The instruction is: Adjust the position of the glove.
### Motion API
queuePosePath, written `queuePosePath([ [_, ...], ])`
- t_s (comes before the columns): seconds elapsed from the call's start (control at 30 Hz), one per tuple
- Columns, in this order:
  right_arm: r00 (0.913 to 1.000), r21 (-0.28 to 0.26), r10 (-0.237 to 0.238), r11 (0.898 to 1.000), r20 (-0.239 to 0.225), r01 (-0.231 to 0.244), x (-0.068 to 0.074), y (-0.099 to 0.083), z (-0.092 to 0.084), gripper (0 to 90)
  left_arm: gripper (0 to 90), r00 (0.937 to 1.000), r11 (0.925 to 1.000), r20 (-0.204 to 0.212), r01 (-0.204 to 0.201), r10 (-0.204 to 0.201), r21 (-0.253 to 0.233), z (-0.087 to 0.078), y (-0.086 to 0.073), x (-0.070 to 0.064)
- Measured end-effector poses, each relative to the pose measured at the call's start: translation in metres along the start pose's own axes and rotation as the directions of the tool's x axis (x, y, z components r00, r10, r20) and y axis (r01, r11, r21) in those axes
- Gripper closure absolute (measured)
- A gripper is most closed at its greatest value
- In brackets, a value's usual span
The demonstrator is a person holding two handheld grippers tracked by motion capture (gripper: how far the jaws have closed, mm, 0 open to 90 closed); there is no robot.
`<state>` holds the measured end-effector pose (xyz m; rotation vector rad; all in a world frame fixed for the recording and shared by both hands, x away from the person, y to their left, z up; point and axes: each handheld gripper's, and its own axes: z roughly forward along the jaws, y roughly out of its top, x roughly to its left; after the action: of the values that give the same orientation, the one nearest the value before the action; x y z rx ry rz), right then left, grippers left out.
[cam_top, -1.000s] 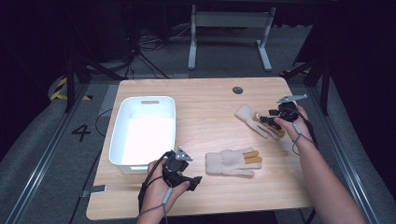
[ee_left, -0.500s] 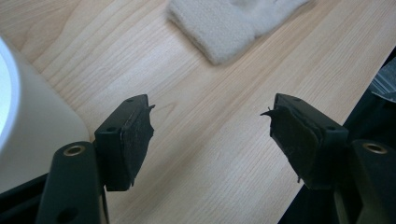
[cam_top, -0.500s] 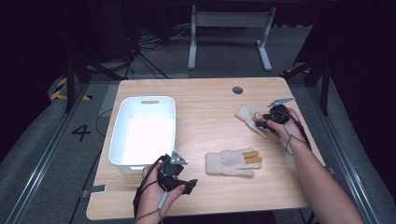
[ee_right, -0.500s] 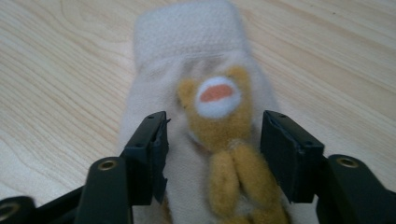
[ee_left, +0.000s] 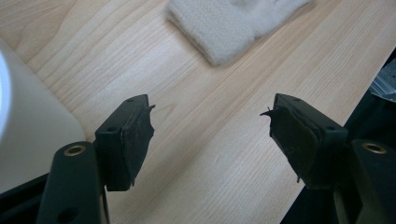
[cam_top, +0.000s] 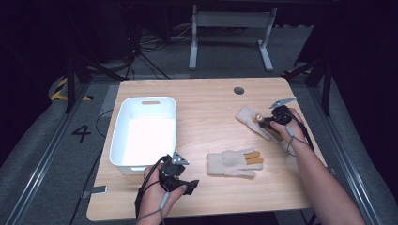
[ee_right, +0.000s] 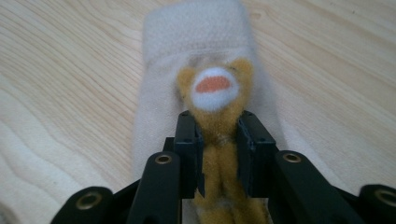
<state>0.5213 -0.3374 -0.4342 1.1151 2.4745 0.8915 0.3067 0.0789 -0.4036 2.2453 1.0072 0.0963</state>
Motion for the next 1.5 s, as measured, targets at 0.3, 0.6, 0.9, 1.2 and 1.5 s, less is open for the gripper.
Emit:
queuePosePath([
  [0.3, 0.9973, -0.028, -0.072, 0.997, -0.015, 0.071, 0.012, 0.005, -0.033, 73.7, 30.2, 0.9996, 0.9997, 0.017, -0.025, 0.025, 0.009, 0.004, 0.008, -0.002],
  [0.6, 0.9874, -0.052, -0.145, 0.988, -0.063, 0.142, 0.027, 0.007, -0.070, 73.6, 30.1, 0.9978, 0.9984, 0.040, -0.054, 0.053, 0.017, 0.008, 0.016, -0.004],
  [0.9, 0.9696, -0.063, -0.223, 0.974, -0.102, 0.217, 0.047, 0.011, -0.095, 73.5, 29.9, 0.9958, 0.9971, 0.057, -0.073, 0.072, 0.021, 0.009, 0.019, -0.006],
  [1.2, 0.9413, -0.090, -0.286, 0.958, -0.179, 0.274, 0.064, 0.015, -0.108, 73.3, 30.0, 0.9937, 0.9955, 0.072, -0.088, 0.086, 0.035, 0.009, 0.021, -0.010],
  [1.5, 0.8744, -0.136, -0.376, 0.927, -0.306, 0.351, 0.092, 0.020, -0.102, 73.1, 30.1, 0.9926, 0.9946, 0.075, -0.098, 0.095, 0.034, 0.008, 0.024, -0.011],
])
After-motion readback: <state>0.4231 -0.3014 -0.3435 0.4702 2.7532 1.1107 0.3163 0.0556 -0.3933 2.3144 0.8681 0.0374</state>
